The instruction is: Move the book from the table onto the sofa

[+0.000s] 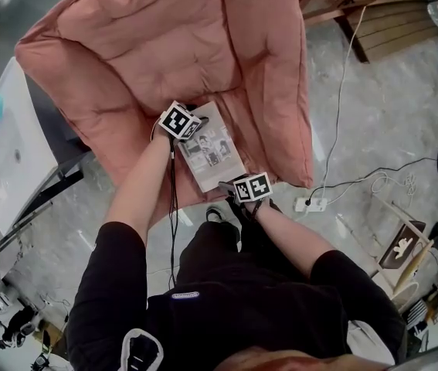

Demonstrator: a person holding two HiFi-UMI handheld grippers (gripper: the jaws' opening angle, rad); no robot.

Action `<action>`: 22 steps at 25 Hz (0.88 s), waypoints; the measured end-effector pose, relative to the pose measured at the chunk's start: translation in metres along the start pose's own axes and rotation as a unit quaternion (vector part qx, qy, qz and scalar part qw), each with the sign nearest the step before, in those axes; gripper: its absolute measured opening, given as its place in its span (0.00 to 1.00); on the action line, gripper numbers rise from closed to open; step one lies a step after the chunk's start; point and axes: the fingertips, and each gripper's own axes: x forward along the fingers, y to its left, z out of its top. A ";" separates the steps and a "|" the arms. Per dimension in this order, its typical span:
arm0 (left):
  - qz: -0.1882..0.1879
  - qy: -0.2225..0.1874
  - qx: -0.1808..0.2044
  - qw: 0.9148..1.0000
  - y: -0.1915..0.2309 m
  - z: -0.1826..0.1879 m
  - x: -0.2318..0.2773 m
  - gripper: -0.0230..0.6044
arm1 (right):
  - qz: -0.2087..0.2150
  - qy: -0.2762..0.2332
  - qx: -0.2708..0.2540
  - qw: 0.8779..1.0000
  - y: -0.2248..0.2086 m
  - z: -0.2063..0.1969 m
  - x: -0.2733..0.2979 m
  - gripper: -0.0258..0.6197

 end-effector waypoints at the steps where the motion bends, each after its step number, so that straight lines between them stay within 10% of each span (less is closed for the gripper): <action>1: 0.004 0.003 0.000 1.000 0.002 -0.003 0.005 0.43 | 0.003 0.004 0.000 1.000 -0.003 0.000 0.002 0.52; 14: 0.065 -0.006 0.003 0.998 0.026 -0.007 0.004 0.49 | -0.060 0.010 -0.111 0.992 -0.011 0.003 -0.015 0.57; 22: 0.158 -0.074 0.057 0.983 0.012 0.007 -0.086 0.50 | -0.069 -0.098 -0.148 0.982 0.036 0.028 -0.103 0.58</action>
